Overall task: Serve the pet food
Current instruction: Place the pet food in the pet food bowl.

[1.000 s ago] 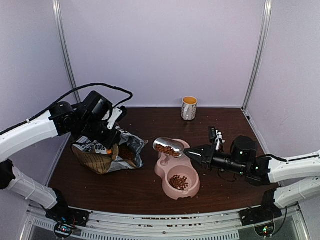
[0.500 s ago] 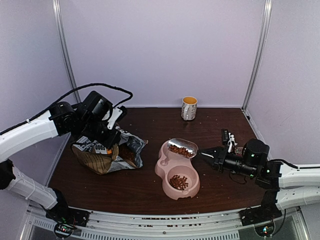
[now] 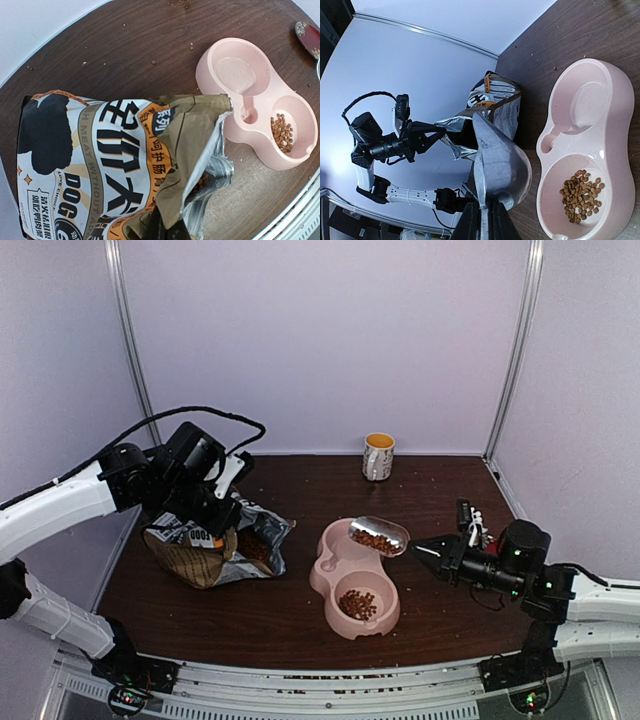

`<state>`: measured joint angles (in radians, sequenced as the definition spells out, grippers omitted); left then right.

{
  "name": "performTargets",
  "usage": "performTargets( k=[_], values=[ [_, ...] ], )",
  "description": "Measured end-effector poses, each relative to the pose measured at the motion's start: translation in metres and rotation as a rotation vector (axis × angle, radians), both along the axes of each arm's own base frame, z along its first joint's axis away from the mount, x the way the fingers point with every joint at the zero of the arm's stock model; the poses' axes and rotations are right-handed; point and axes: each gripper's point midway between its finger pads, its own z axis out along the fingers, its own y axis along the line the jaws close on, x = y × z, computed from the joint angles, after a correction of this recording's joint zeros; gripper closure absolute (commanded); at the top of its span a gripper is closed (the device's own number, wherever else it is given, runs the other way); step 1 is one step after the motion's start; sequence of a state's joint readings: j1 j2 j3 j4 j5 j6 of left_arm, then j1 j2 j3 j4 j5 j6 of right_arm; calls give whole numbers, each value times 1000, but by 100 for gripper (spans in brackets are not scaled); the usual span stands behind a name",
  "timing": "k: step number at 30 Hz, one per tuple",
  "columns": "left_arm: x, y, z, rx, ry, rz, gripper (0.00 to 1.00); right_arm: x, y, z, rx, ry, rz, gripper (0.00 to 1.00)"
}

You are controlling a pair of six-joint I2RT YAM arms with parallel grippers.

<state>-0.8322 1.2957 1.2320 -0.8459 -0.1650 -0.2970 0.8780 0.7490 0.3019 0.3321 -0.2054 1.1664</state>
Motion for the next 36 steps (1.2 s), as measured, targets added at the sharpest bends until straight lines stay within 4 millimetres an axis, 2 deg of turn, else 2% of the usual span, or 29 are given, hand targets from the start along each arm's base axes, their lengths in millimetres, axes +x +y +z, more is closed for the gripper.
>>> performTargets(
  k=[8,21,36],
  values=[
    [0,0,0,0,0,0,100,-1,-7,-2,-19,-3,-11,100],
    [1,1,0,-3,2,3,100,-8,-6,-17,-66,27,28,100],
    [2,1,0,-5,0,4,100,-23,-16,-49,-205,83,73,100]
  ],
)
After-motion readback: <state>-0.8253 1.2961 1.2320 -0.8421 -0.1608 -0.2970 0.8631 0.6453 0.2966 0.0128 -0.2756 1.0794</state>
